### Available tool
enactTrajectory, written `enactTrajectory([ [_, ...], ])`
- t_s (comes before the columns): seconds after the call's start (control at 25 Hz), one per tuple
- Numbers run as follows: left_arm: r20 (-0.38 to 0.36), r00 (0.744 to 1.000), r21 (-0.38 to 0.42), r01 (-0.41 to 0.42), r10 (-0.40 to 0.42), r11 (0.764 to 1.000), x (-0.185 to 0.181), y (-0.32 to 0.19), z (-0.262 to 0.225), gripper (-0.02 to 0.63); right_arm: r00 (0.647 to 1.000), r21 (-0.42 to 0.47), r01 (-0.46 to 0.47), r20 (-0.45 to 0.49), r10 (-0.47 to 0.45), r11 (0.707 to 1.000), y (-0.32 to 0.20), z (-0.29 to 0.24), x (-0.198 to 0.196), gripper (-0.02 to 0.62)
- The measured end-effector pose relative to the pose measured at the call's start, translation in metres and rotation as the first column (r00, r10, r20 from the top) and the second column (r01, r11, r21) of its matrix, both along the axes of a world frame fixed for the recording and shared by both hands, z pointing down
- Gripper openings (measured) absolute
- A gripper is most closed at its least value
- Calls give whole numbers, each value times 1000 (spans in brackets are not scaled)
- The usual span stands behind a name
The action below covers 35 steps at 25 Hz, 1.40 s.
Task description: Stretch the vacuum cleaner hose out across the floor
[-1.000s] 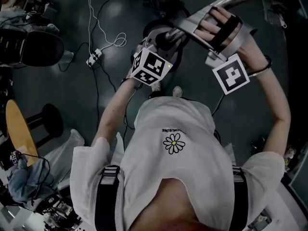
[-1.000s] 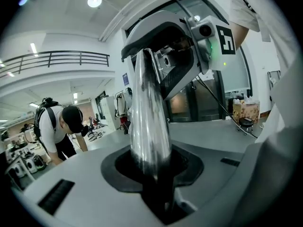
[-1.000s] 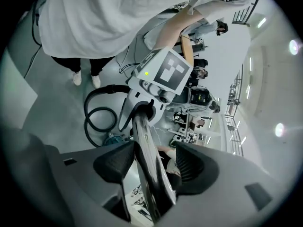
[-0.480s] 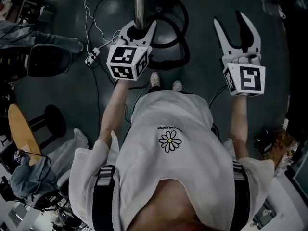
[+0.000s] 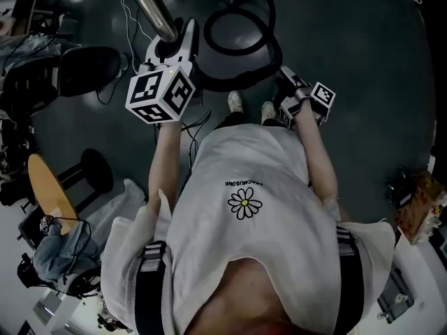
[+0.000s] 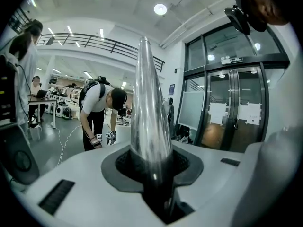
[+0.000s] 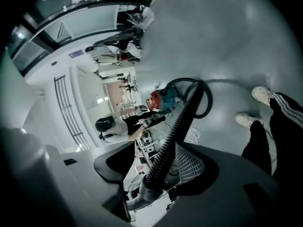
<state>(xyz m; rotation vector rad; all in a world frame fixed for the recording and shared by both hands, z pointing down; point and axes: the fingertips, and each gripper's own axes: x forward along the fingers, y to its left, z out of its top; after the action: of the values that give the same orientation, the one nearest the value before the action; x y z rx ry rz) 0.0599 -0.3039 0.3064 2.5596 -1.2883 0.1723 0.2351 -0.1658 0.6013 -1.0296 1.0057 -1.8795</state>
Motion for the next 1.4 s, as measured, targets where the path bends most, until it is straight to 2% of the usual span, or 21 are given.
enactTrajectory([
  [0.08, -26, 1000, 14, 13, -13, 1000, -2, 3, -14, 115, 998, -28, 28, 50, -27, 999, 2, 8, -19, 261],
  [0.16, -54, 998, 31, 24, -22, 999, -3, 4, -28, 115, 991, -5, 21, 134, -20, 1000, -3, 3, -34, 261],
  [0.28, -102, 995, 38, 21, -17, 999, -2, 6, -41, 115, 954, 98, -77, 297, 45, 992, -25, -20, -41, 261],
  [0.4, -172, 985, 2, 12, -11, 1000, -2, 6, -43, 112, 916, 243, -109, 402, 2, 964, -54, -56, -57, 261],
  [0.48, -206, 978, -22, 18, -23, 1000, -4, 5, -41, 112, 905, 307, -101, 423, -41, 947, -66, -74, -69, 261],
  [0.6, -262, 965, -49, 4, -17, 999, -7, 2, -38, 112, 928, 331, -74, 367, -57, 941, -68, -80, -69, 261],
  [0.68, -298, 954, -80, -63, 37, 995, -6, 2, -34, 112, 957, 343, -80, 288, -24, 936, -70, -84, -56, 256],
  [0.72, -292, 953, -93, -107, 76, 990, -4, 2, -32, 112, 970, 351, -99, 242, 12, 931, -73, -88, -46, 256],
  [0.8, -226, 963, -117, -178, 149, 977, 3, 5, -26, 114, 983, 366, -155, 145, 108, 918, -80, -98, -19, 255],
  [0.88, -123, 972, -131, -218, 202, 967, 12, 11, -19, 125, 976, 384, -215, 40, 216, 898, -86, -107, 14, 255],
  [1.0, 23, 966, -98, -254, 258, 962, 22, 23, -11, 176, 935, 442, -261, -107, 339, 858, -98, -121, 61, 255],
  [1.08, 31, 966, -100, -254, 258, 962, 24, 29, -7, 192, 909, 479, -262, -168, 381, 838, -105, -140, 79, 256],
  [1.16, -12, 969, -157, -247, 248, 956, 22, 33, -1, 192, 891, 507, -247, -216, 398, 826, -111, -157, 90, 256],
  [1.24, -54, 965, -283, -263, 258, 922, 19, 37, 11, 190, 882, 507, -232, -251, 399, 831, -114, -170, 93, 256],
  [1.32, -88, 958, -403, -286, 274, 869, 14, 42, 22, 192, 878, 509, -212, -275, 391, 834, -117, -178, 93, 256],
  [1.4, -127, 955, -474, -295, 267, 830, 10, 45, 28, 194, 880, 517, -202, -277, 386, 832, -120, -183, 92, 255],
])
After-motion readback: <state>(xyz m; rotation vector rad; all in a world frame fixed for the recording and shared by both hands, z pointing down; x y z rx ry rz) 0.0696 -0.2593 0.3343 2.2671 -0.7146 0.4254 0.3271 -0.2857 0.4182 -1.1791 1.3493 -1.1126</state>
